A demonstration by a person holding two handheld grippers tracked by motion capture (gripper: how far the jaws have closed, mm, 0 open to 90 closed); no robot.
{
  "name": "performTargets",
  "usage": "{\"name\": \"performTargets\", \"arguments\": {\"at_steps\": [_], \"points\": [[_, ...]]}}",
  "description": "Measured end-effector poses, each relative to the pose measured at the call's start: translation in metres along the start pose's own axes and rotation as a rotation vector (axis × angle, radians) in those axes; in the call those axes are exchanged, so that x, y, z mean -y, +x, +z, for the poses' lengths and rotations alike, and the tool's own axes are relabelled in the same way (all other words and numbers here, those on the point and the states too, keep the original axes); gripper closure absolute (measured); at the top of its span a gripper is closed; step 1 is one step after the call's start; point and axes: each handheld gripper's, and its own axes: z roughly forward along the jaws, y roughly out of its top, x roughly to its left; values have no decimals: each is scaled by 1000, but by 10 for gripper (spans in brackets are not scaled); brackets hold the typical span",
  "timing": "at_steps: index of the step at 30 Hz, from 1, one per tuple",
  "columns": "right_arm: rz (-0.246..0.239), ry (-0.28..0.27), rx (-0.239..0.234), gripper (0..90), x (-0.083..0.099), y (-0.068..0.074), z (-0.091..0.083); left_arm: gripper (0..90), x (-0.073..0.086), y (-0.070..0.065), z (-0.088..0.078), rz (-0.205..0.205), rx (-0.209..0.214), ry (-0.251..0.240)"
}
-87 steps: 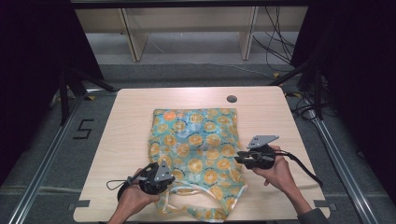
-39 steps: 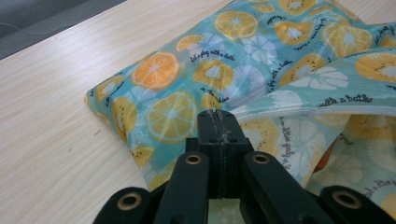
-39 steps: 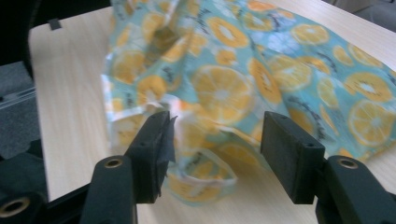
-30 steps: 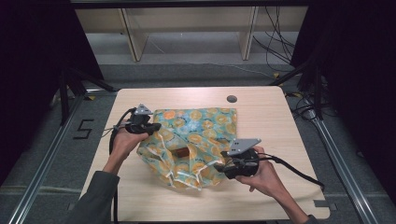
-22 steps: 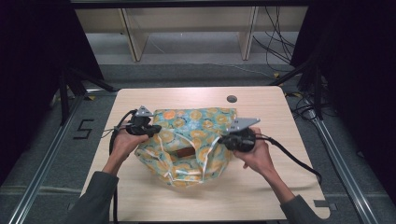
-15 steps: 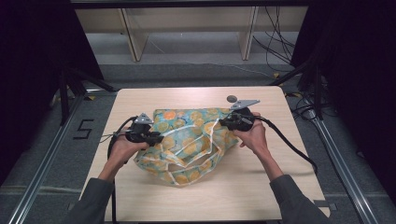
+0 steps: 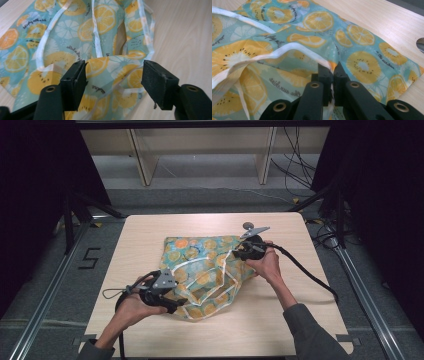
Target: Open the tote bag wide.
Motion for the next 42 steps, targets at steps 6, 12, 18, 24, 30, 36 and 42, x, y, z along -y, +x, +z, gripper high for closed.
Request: {"name": "performTargets", "arguments": {"at_steps": [6, 12, 18, 24, 30, 36, 42], "points": [[-9, -17, 3, 876, 1, 0, 1, 315, -1, -6, 23, 40, 8, 42], [-15, 27, -2, 876, 1, 0, -1, 566, 2, 3, 31, 102, 10, 70], [-26, 46, -2, 875, 4, 3, 2, 892, -5, 12, 21, 122, -21, 65], [-56, 25, -4, 874, 4, 2, 5, 795, -9, 16, 15, 86, 8, 25], [-45, 52, -11, 874, 3, 1, 4, 593, -19, -25, 26, 105, 109, 16], [-46, 48, -16, 873, 5, 4, 6, 468, -26, -39, 56, 42, 100, 67], [-60, 37, 1, 870, 5, 2, 5, 447, -26, -44, 73, -4, 85, 70]]}}
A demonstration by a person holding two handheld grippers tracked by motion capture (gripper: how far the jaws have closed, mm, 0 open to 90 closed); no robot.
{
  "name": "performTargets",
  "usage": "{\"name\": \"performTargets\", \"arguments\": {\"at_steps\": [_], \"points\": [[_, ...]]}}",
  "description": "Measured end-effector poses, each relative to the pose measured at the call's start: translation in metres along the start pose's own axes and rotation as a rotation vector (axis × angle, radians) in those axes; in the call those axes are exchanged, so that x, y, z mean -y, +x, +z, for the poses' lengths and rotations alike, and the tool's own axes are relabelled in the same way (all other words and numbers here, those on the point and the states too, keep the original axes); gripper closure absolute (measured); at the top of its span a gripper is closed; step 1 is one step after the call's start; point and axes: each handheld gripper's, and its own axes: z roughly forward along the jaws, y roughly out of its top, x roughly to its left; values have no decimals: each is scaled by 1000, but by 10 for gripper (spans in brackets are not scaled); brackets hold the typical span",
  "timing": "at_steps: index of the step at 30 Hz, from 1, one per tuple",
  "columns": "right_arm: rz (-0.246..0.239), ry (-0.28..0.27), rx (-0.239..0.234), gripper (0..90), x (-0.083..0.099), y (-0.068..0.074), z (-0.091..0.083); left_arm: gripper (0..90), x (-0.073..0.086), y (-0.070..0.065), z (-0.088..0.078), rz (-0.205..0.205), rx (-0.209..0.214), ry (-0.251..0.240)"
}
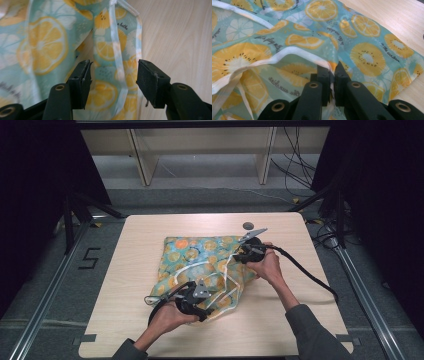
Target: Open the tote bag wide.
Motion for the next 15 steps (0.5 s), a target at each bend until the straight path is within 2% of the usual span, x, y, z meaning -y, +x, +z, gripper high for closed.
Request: {"name": "performTargets", "arguments": {"at_steps": [3, 4, 6, 7, 8, 9, 10, 11, 12, 13, 14, 15], "points": [[13, 15, -9, 870, 0, 1, -1, 496, -2, 0, 11, 11, -19, 13], [7, 14, -8, 870, 0, 1, 0, 565, -2, 3, 13, 13, -22, 10], [19, 38, -15, 870, 0, 3, -3, 768, -1, 10, 14, 12, -53, -27], [18, 38, -15, 870, 1, 3, -3, 832, -1, 12, 11, 0, -63, -47], [21, 30, -14, 870, 1, 3, -3, 862, -2, 15, 6, 7, -72, -57], [9, 25, -11, 870, 1, 3, -3, 874, -4, 18, -4, 19, -83, -92], [-19, 15, -1, 870, 2, 2, -3, 884, -6, 21, -12, 15, -96, -113], [-26, 31, -3, 870, 2, 2, -5, 886, -10, 26, -23, 23, -108, -129], [-14, 40, -6, 870, 2, 4, -6, 887, -15, 35, -36, 7, -118, -167], [-22, 27, 2, 870, 3, 5, -5, 889, -18, 41, -43, -12, -115, -194], [-31, 27, 1, 870, 4, 5, -5, 889, -22, 50, -51, -62, -110, -235], [-33, 45, 0, 870, 3, 6, -8, 889, -27, 65, -61, -84, -123, -271]]}}
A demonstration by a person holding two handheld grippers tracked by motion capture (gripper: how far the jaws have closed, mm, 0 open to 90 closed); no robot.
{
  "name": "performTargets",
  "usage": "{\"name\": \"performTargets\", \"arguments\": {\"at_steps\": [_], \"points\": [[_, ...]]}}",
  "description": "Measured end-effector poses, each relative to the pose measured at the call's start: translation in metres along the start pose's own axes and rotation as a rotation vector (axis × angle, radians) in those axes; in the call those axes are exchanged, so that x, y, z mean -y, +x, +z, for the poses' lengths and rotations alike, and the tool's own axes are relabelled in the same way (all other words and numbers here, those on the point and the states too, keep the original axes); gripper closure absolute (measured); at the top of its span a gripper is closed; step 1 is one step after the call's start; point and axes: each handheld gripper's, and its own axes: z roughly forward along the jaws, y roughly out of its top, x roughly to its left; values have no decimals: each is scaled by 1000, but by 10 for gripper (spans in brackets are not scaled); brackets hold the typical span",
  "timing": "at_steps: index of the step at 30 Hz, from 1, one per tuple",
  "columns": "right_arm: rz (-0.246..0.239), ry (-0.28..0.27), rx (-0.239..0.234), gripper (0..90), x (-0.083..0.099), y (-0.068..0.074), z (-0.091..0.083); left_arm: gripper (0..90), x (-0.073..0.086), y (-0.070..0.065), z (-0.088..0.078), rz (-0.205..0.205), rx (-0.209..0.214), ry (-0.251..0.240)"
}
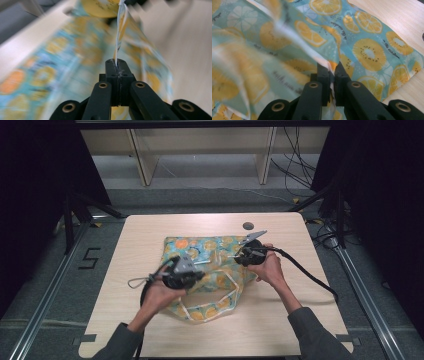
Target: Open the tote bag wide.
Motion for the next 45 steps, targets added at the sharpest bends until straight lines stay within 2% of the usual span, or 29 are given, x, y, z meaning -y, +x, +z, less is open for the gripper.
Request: {"name": "performTargets", "arguments": {"at_steps": [1, 3, 6, 7, 8, 9, 10, 11, 14, 15, 16, 17, 19, 21, 23, 26, 27, 28, 29, 31, 32, 33, 34, 36, 38, 41, 43, 44, 45], "points": [[-6, -16, 1, 870, 1, 2, 0, 889, -4, 9, -3, -16, -8, -5], [-33, -15, 1, 870, 3, 5, -2, 889, -11, 34, -7, -50, -90, -15], [-56, -11, 1, 870, 5, 9, -5, 890, -11, 76, -1, -98, -187, 45], [-60, 11, -9, 870, 5, 10, -9, 890, -7, 88, 5, -118, -201, 65], [-61, -8, -7, 870, 6, 12, -9, 889, -2, 98, 13, -147, -206, 71], [-58, -8, -15, 870, 7, 14, -11, 889, 3, 108, 20, -123, -209, 118], [-76, 0, -22, 870, 7, 14, -13, 889, 10, 113, 30, -166, -217, 129], [-81, -22, -20, 870, 8, 15, -11, 888, 20, 120, 41, -207, -214, 157], [-77, -9, -29, 870, 9, 18, -13, 859, 42, 127, 61, -262, -233, 211], [-63, -1, -30, 870, 9, 20, -13, 837, 48, 128, 65, -284, -227, 208], [-101, 5, -34, 869, 9, 18, -13, 762, 51, 129, 63, -298, -200, 225], [-101, 5, -34, 869, 9, 18, -13, 762, 53, 127, 60, -311, -181, 195], [-73, 1, -34, 869, 9, 19, -13, 641, 51, 123, 45, -304, -152, 175], [-89, 4, -27, 869, 8, 17, -14, 507, 47, 116, 26, -288, -157, 186], [-68, -6, -30, 870, 8, 17, -12, 416, 41, 108, 6, -245, -178, 193], [-80, -7, -25, 869, 8, 17, -12, 340, 32, 89, -28, -195, -176, 129], [-80, -7, -25, 869, 8, 17, -12, 340, 30, 81, -36, -190, -157, 94], [-73, 5, -25, 869, 8, 18, -13, 337, 28, 74, -44, -168, -139, 78], [-85, -15, -21, 869, 9, 18, -11, 342, 27, 66, -47, -142, -122, 74], [-71, 5, -26, 869, 8, 18, -13, 360, 29, 49, -44, -84, -85, 107], [-65, -15, -22, 869, 8, 18, -12, 363, 32, 40, -39, -72, -72, 138], [-65, -8, -27, 868, 8, 18, -13, 361, 37, 31, -29, -37, -58, 179], [-80, -9, -24, 867, 8, 17, -14, 348, 43, 22, -19, -35, -46, 214], [-80, -17, -24, 865, 9, 18, -14, 303, 51, 15, -7, -29, -63, 279], [-94, -16, -14, 864, 9, 17, -15, 289, 60, 9, 3, 1, -77, 351], [-82, -4, -14, 862, 9, 18, -16, 242, 65, 7, 12, 39, -128, 380], [-83, -3, -13, 861, 9, 17, -16, 246, 67, 7, 15, 53, -142, 401], [-86, -3, -14, 859, 9, 17, -16, 259, 69, 7, 18, 62, -159, 410], [-82, -2, -22, 856, 9, 17, -16, 317, 68, 8, 18, 95, -161, 431]]}}
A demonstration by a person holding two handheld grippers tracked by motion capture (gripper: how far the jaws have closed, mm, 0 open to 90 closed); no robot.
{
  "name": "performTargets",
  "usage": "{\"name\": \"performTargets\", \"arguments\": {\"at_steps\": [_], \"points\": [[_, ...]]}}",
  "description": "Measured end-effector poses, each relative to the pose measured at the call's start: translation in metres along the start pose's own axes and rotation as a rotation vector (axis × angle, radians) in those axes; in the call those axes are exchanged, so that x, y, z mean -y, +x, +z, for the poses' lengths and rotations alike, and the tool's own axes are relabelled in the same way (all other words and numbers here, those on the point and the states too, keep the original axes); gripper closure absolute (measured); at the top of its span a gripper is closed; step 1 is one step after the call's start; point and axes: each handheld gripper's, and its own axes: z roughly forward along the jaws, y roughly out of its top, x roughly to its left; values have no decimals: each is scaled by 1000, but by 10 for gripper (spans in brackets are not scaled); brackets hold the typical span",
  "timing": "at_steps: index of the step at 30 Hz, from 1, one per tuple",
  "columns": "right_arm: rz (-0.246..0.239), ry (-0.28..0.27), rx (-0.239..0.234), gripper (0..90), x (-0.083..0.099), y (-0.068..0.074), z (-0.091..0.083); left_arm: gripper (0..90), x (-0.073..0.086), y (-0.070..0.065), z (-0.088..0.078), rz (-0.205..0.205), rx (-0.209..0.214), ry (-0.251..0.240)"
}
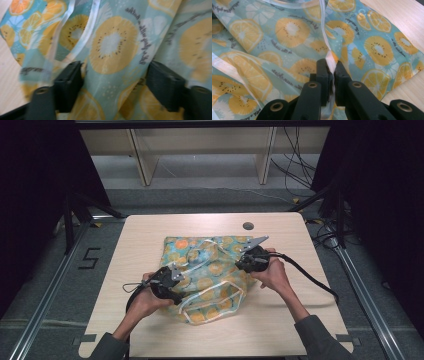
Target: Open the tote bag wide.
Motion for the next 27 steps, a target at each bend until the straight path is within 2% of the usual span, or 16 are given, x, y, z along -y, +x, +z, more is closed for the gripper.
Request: {"name": "performTargets", "arguments": {"at_steps": [3, 5, 8, 9, 11, 12, 14, 16, 17, 20, 21, 22, 23, 24, 25, 27], "points": [[9, 4, 9, 848, 1, 2, -1, 567, 1, 3, 6, 10, 22, -37], [-12, 4, 2, 835, 1, 1, -2, 742, 0, 4, 5, 23, 16, -68], [20, -8, 0, 812, 6, -1, -2, 858, -2, -1, -5, -15, 61, -150], [18, -9, 9, 803, 10, -3, -2, 874, -2, -2, -9, -19, 76, -171], [38, -7, 10, 810, 21, -6, -3, 887, -1, -1, -25, -51, 152, -251], [38, -7, 10, 810, 21, -6, -3, 888, -1, -1, -25, -51, 152, -251], [10, 15, 7, 853, 24, -6, -7, 889, -2, -3, -40, -63, 161, -310], [11, 16, -7, 874, 28, -4, -9, 891, -3, -1, -54, -94, 179, -365], [22, 48, 6, 883, 29, -1, -14, 892, -5, -2, -60, -115, 211, -398], [-1, 21, 16, 883, 31, -2, -16, 892, -14, -6, -85, -97, 264, -477], [0, 36, 7, 883, 30, -3, -20, 891, -17, -5, -90, -116, 266, -496], [-2, 15, 15, 883, 31, -3, -19, 891, -21, -2, -95, -124, 269, -500], [0, 21, 14, 884, 30, -4, -21, 890, -24, 7, -98, -124, 244, -497], [11, 7, 21, 883, 29, -3, -20, 889, -26, 14, -97, -163, 221, -502], [15, 20, 11, 882, 28, -4, -23, 889, -26, 23, -93, -183, 220, -499], [12, -6, 23, 870, 27, -4, -21, 888, -26, 39, -82, -259, 214, -505]]}}
